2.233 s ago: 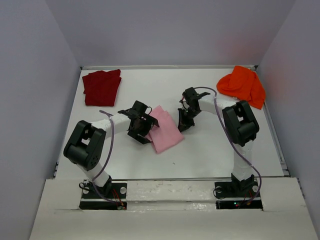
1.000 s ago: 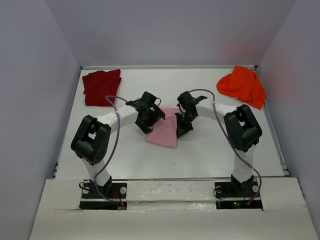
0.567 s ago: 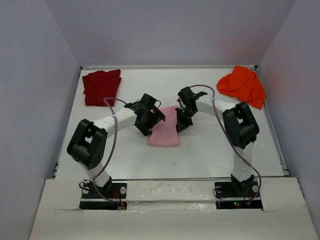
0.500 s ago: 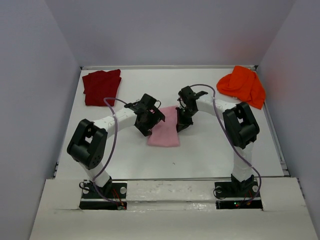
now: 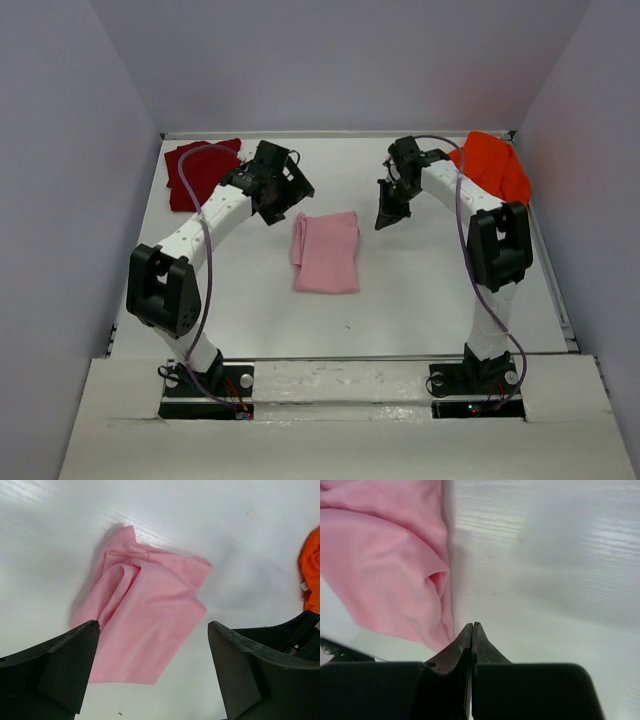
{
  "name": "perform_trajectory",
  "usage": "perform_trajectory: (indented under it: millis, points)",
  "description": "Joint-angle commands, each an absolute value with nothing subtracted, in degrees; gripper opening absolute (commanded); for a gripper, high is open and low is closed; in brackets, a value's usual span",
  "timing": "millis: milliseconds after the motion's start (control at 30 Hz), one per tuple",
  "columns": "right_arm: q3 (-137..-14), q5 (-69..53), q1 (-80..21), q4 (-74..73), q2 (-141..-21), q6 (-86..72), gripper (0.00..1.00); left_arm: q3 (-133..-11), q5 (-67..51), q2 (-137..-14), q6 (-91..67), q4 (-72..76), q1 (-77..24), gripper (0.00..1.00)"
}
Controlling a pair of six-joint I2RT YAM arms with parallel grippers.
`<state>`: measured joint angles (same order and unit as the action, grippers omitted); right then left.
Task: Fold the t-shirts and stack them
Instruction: Smooth out wrinkles on the folded tshirt
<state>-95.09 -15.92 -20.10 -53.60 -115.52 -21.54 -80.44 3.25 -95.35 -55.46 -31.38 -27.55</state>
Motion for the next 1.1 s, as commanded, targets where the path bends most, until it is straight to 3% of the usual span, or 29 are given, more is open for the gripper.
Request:
perform_trajectory:
  millis: [0,167,367,1067]
  points:
    - [-100.4,-26.5,-20.7,-57.8,-113.5,-19.9,0.0,-81.1,-5.9,-91.8,-45.4,-27.5,-24.6,0.99]
    - [-96.9,-40.3,-21.3,-51.3,-113.7,-25.5,0.0,-67.2,-26.3,-90.9,-47.4,-7.8,-23.7,0.99]
    - [-95.9,-45.7,-21.3,-47.1,-114.7,-28.0,0.0,-50.3,-37.1,-89.0,-59.6,30.1,-23.0,0.99]
    - [-98.7,-42.5,-21.3,-42.8,-123.4,-27.4,0.0,-56.8,-40.5,-97.7,-50.0,29.4,-21.0,0.99]
